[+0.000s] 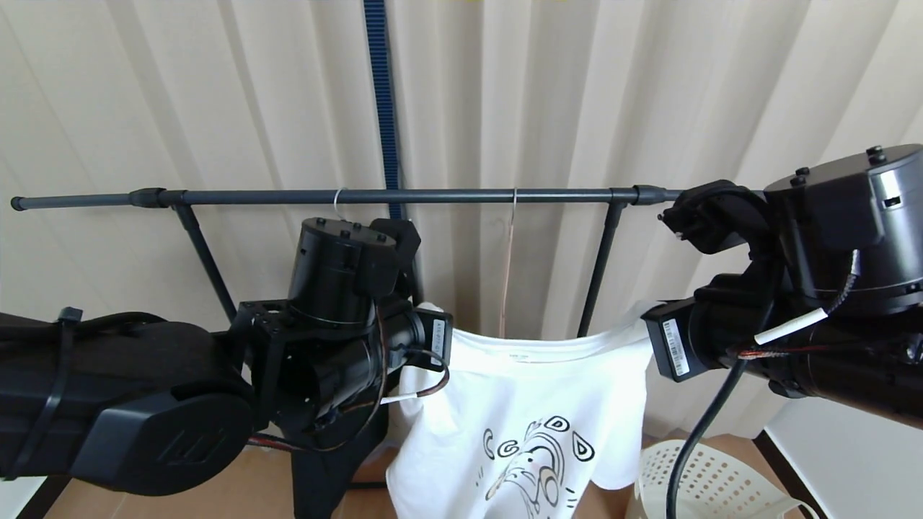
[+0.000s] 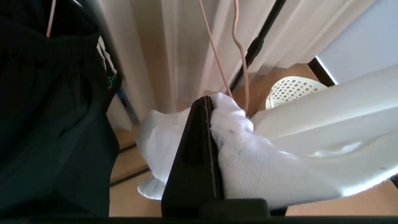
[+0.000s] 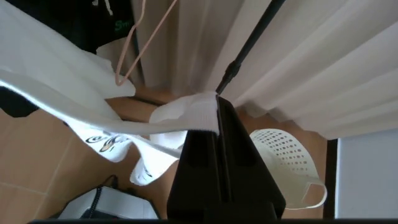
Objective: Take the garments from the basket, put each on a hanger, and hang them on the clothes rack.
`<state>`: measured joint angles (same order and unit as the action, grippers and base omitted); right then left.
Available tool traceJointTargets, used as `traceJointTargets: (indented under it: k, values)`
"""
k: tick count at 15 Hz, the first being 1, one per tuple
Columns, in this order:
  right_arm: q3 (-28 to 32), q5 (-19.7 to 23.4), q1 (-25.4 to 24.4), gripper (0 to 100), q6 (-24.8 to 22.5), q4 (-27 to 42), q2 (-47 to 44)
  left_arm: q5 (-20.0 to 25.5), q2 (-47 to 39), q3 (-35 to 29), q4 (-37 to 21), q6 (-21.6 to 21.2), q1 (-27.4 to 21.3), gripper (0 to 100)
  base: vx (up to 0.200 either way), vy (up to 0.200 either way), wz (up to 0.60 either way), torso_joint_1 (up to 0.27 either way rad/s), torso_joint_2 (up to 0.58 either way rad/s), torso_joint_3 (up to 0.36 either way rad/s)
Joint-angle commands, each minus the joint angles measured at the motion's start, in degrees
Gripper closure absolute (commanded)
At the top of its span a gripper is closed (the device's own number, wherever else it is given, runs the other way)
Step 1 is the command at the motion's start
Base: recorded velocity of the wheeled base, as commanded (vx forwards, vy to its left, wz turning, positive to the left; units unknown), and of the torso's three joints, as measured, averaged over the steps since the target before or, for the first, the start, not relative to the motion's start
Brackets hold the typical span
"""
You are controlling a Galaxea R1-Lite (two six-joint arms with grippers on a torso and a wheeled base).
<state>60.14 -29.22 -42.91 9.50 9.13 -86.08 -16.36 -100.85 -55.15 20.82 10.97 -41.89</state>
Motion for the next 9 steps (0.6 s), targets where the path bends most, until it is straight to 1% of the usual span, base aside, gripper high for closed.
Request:
traceJointTargets:
  k: [1,3,4,5,6,7,8,9]
  values:
    - [0.6,0.0,-0.2,100,0.0,0.4,0.1,-0.1,0.0,-1.9,0.2,-0.5,1.2,100,0.0,0.0,0.0,0.0,0.0,0.0]
    - [-0.6,0.0,-0.5,100,-1.2,1.1,2.1,0.2,-0.1,-4.7,0.1,-0.7,1.4,100,0.0,0.0,0.0,0.0,0.0,0.0]
    - [-1.2,0.1,-1.6,100,-2.3,2.1,3.2,0.4,-0.4,-6.5,0.1,-0.7,1.4,100,0.0,0.0,0.0,0.0,0.0,0.0]
    - [-2.0,0.1,-4.0,100,-2.9,3.3,4.8,0.5,-1.0,-8.3,0.1,-0.9,1.2,100,0.0,0.0,0.0,0.0,0.0,0.0]
    - [-2.4,0.2,-6.7,100,-4.0,5.3,6.5,0.5,-1.7,-10.3,0.1,-1.9,1.1,100,0.0,0.0,0.0,0.0,0.0,0.0]
    - [-2.4,0.3,-7.9,100,-4.0,6.0,6.9,0.5,-2.0,-11.2,0.1,-2.4,1.1,100,0.0,0.0,0.0,0.0,0.0,0.0]
    - [-2.4,0.7,-11.8,100,-4.0,6.8,7.2,0.7,-3.1,-14.1,0.2,-2.8,0.9,100,0.0,0.0,0.0,0.0,0.0,0.0]
    - [-2.4,0.9,-14.0,100,-3.1,6.7,6.7,0.8,-4.3,-16.1,0.2,-2.9,0.9,100,0.0,0.0,0.0,0.0,0.0,0.0]
